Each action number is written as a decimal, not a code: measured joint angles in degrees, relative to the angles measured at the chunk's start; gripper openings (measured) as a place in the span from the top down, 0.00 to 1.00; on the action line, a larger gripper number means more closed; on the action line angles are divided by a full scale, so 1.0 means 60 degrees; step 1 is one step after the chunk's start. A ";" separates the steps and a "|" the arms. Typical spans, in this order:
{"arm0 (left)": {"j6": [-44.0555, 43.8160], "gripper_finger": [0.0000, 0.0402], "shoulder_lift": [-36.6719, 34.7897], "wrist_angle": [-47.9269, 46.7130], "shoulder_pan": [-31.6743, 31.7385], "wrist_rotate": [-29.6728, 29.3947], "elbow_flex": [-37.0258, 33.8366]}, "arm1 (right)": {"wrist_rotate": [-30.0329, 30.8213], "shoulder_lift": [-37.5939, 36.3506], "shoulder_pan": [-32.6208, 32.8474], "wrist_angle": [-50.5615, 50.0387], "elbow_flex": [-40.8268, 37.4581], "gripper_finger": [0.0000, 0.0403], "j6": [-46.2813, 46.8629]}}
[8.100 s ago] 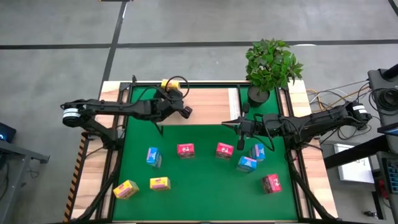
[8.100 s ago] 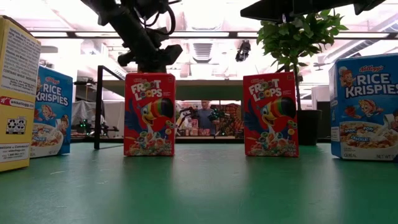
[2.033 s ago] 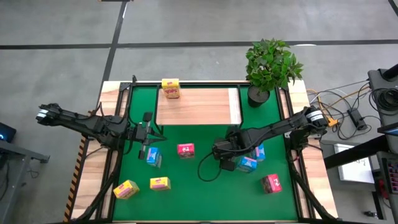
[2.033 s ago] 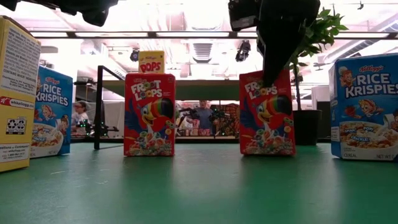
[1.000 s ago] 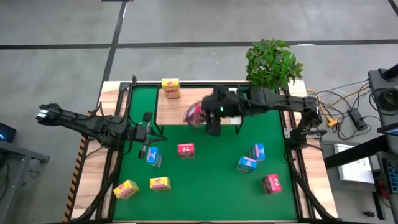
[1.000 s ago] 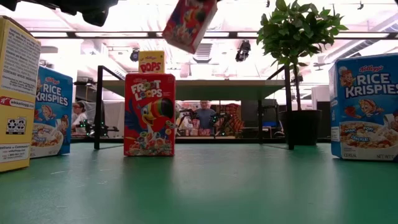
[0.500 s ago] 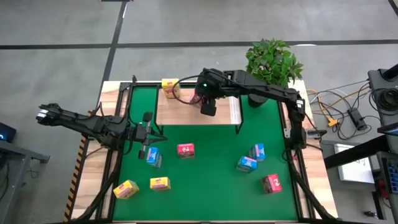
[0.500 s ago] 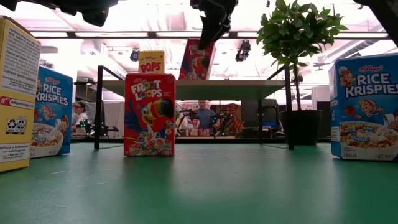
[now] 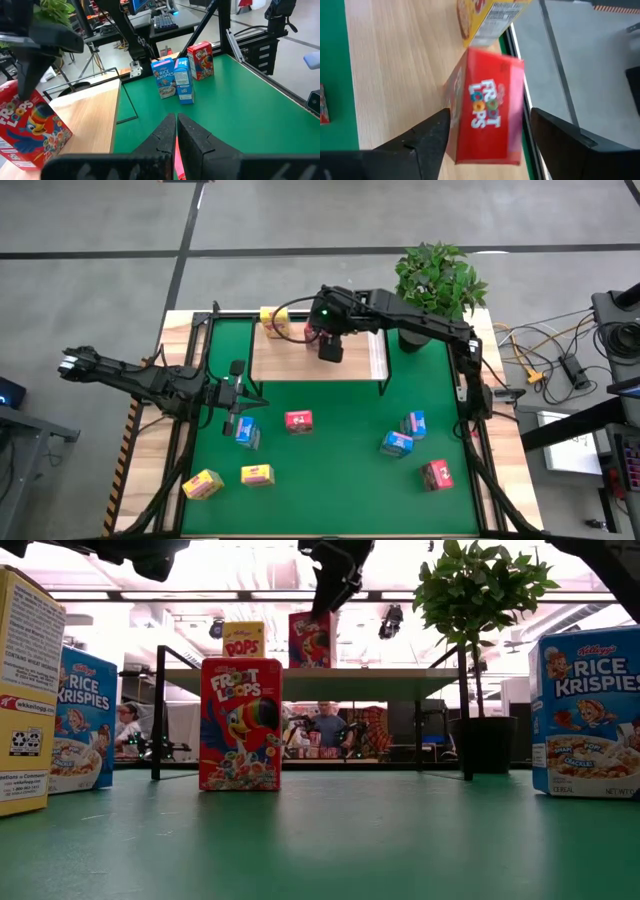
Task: Stack cereal on shelf
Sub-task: Put the middle top red cereal box on the shelf
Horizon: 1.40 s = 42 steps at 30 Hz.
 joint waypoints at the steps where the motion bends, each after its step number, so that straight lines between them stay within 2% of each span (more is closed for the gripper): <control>1: 0.0000 1.00 0.0000 0.0000 -0.0003 0.0000 0.0000 | 0.0004 0.0003 0.0001 0.0005 0.0086 0.33 -0.0016; 5: 0.0000 1.00 0.0001 0.0000 0.0000 0.0000 0.0000 | 0.0074 -0.0037 0.0010 -0.0006 0.0450 0.32 0.0059; 11: 0.0000 1.00 0.0003 0.0004 -0.0002 0.0000 0.0000 | -0.0015 -0.0508 0.0220 0.0024 0.0729 0.34 0.1021; 18: 0.0003 1.00 0.0001 0.0028 -0.0003 0.0000 0.0000 | -0.1713 -0.0719 0.0997 -0.0049 0.0721 0.45 0.2051; 24: 0.0004 1.00 0.0001 0.0061 0.0000 0.0000 0.0000 | -0.1658 -0.0574 0.1857 -0.0043 0.0433 0.56 0.2235; 26: 0.0002 1.00 0.0004 0.0066 -0.0004 0.0000 0.0000 | -0.1323 -0.0489 0.2086 -0.0008 0.0185 0.60 0.2277; 33: 0.0002 1.00 0.0003 0.0070 -0.0002 0.0000 0.0004 | 0.0867 -0.0142 0.2430 0.0206 -0.1227 0.76 0.2347; 42: 0.0001 1.00 0.0025 0.0050 -0.0001 0.0003 0.0007 | 0.2509 -0.0001 0.2313 0.2092 -0.3157 0.97 0.1494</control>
